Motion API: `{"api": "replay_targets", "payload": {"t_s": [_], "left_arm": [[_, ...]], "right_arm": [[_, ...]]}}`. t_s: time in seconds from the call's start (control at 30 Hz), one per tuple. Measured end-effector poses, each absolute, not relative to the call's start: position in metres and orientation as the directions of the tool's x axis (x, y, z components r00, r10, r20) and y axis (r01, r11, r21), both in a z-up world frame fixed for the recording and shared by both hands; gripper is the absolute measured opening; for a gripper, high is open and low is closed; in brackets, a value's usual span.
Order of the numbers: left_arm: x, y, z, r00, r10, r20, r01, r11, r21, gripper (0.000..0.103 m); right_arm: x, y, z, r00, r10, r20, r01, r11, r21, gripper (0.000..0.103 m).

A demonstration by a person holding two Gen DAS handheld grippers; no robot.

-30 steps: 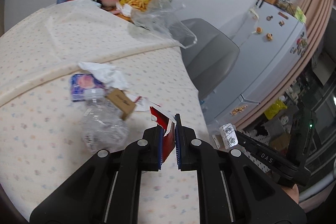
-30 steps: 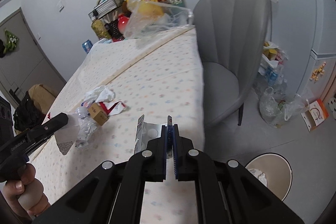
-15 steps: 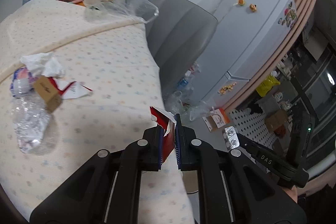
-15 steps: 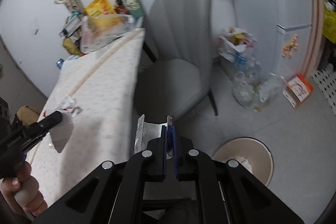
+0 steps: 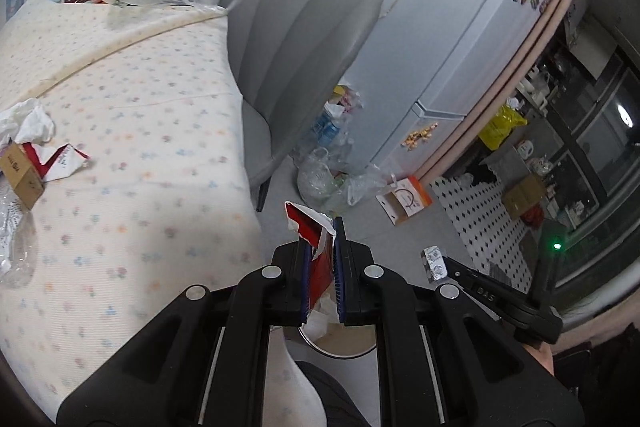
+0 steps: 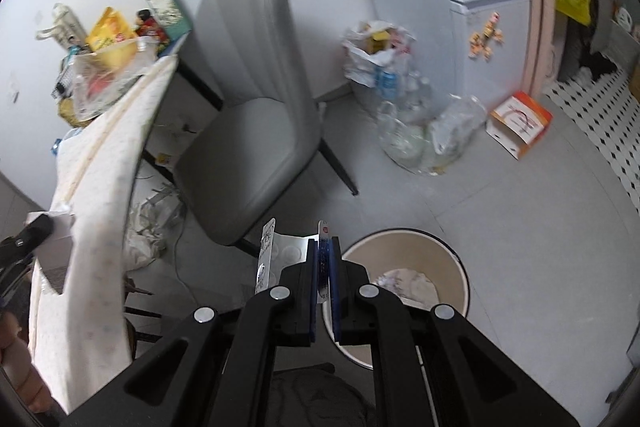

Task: Collect trash
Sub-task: 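Open the right gripper to drop the white tube into the bin, then open the left gripper to drop the red wrapper into the bin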

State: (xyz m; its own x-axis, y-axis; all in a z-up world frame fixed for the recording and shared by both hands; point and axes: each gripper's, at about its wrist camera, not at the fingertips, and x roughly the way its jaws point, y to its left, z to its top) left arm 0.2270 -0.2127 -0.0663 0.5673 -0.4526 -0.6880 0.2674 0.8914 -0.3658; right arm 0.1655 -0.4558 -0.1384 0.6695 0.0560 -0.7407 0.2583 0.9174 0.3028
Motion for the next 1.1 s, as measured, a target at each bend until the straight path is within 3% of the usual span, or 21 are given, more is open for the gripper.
{"api": "replay_targets", "payload": {"t_s": [0.17, 0.23, 0.3, 0.6, 0.7, 0.83, 1.1], "left_arm": [[0.228, -0.225, -0.071, 0.548, -0.451, -0.705, 0.277, 0.892, -0.356, 0.01], [0.228, -0.231, -0.073, 0.54, -0.451, -0.711, 0.284, 0.892, -0.351, 0.01], [0.229, -0.237, -0.074, 0.533, -0.451, -0.716, 0.294, 0.892, -0.343, 0.01], [0.233, -0.283, -0.085, 0.473, -0.475, -0.742, 0.357, 0.873, -0.331, 0.01], [0.233, -0.301, -0.089, 0.45, -0.487, -0.748, 0.383, 0.862, -0.331, 0.01], [0.236, -0.325, -0.096, 0.415, -0.503, -0.759, 0.414, 0.847, -0.335, 0.01], [0.242, -0.373, -0.118, 0.327, -0.518, -0.79, 0.45, 0.821, -0.352, 0.011]], "right_arm": [[0.171, -0.478, -0.163, 0.641, 0.03, -0.767, 0.315, 0.901, 0.298, 0.009], [0.173, -0.488, -0.176, 0.625, 0.037, -0.78, 0.339, 0.887, 0.313, 0.018], [0.168, -0.495, -0.182, 0.631, 0.039, -0.775, 0.356, 0.873, 0.334, 0.06], [0.145, -0.51, -0.181, 0.659, 0.042, -0.751, 0.36, 0.859, 0.363, 0.062], [0.13, -0.514, -0.172, 0.675, 0.015, -0.737, 0.373, 0.856, 0.359, 0.07], [0.113, -0.523, -0.162, 0.7, 0.009, -0.714, 0.375, 0.846, 0.379, 0.07], [0.076, -0.534, -0.144, 0.743, -0.01, -0.67, 0.387, 0.823, 0.416, 0.081]]}}
